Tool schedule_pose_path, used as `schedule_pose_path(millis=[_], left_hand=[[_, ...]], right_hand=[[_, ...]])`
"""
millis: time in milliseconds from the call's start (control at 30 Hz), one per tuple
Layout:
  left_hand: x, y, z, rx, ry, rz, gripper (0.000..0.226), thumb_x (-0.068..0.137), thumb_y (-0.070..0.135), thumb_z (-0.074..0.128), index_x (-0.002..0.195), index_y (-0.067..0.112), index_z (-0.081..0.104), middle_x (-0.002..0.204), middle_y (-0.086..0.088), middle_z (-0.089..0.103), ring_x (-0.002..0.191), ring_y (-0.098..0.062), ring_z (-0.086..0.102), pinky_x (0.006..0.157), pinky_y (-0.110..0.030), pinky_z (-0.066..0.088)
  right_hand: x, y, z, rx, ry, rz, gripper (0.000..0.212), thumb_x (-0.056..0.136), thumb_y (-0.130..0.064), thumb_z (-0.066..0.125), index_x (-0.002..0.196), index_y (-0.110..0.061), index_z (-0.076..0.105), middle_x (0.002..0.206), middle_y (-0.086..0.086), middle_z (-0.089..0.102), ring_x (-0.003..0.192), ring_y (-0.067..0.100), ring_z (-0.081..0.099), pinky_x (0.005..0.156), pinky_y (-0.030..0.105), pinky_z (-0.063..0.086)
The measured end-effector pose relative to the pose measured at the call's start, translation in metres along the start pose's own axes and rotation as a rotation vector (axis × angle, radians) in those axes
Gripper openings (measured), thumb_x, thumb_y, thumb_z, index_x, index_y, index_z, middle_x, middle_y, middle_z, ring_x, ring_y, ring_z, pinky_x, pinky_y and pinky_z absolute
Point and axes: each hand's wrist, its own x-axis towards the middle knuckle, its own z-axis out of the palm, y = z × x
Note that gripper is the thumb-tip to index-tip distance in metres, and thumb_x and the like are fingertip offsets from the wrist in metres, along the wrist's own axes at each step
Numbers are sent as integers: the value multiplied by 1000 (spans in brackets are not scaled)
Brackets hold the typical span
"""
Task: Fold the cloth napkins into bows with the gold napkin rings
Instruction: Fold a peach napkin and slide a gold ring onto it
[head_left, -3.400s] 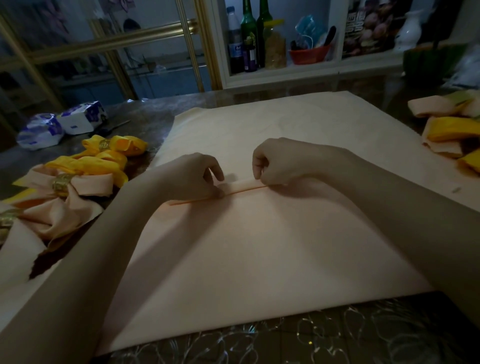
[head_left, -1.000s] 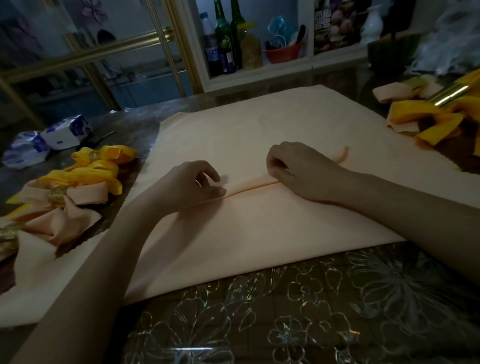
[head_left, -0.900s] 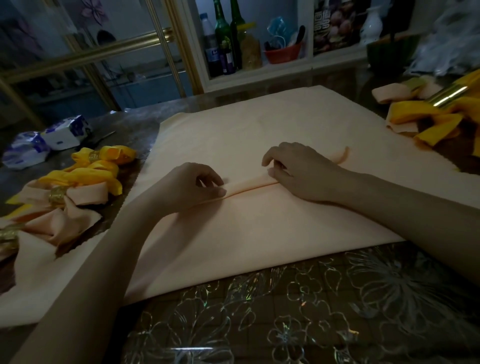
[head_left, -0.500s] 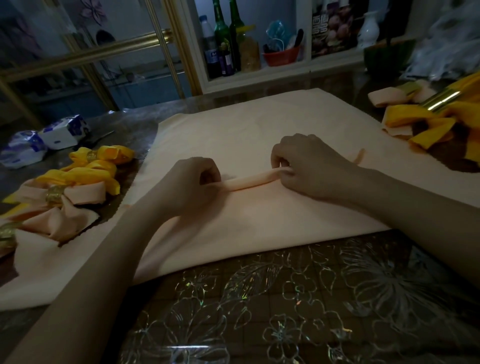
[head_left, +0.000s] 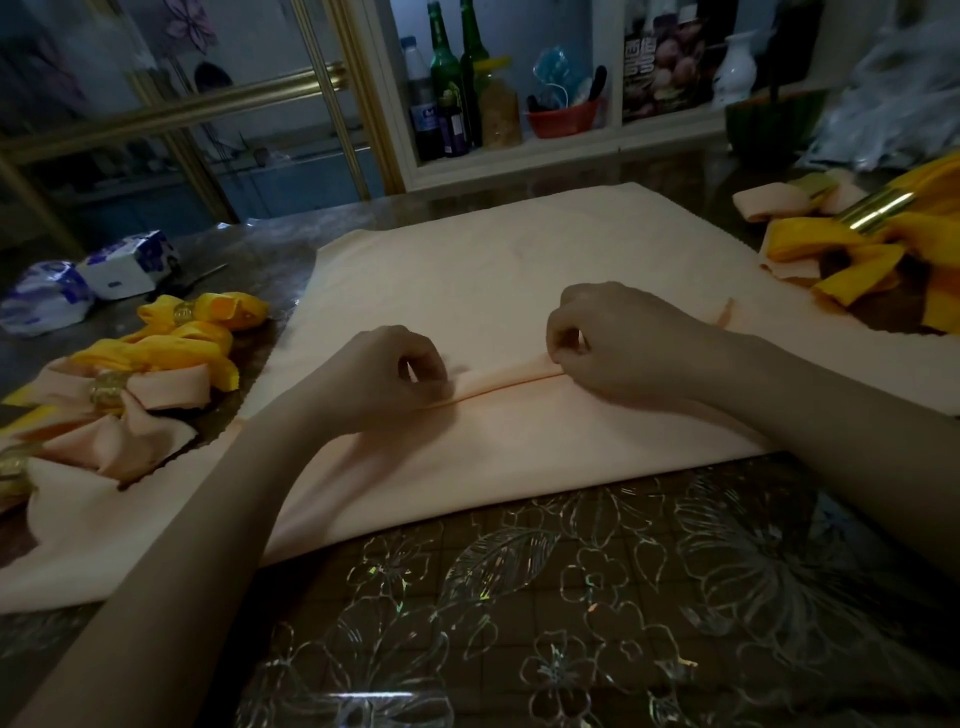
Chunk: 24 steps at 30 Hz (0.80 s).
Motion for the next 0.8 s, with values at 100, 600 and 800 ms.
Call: schedule_pose_path(millis=[100, 600, 800], left_hand=[[0, -1, -1, -36, -21, 14, 7, 84, 25, 67, 80, 30, 62, 86, 17, 57, 83, -2, 55, 68, -6, 41], [0, -4, 0, -21, -10, -15, 19, 86, 24, 63, 104, 29, 58, 94, 11, 57, 89, -5, 55, 78, -15, 44], [6, 1, 8, 43, 119, 30, 13, 89, 23, 58, 101, 21, 62, 94, 9, 55, 84, -6, 52, 72, -11, 41]], right_hand=[[2, 5, 0, 75, -17, 43, 15, 91, -21, 56, 99, -17, 68, 98, -6, 54, 89, 11, 53, 77, 23, 42], [2, 10, 2, 236, -73, 56, 21, 87, -14, 60, 100, -27, 50, 96, -10, 48, 88, 6, 48, 77, 19, 41], [0, 3, 4, 70, 41, 8, 15, 87, -17, 59, 96, -26, 51, 93, -9, 48, 86, 8, 47, 76, 22, 39]])
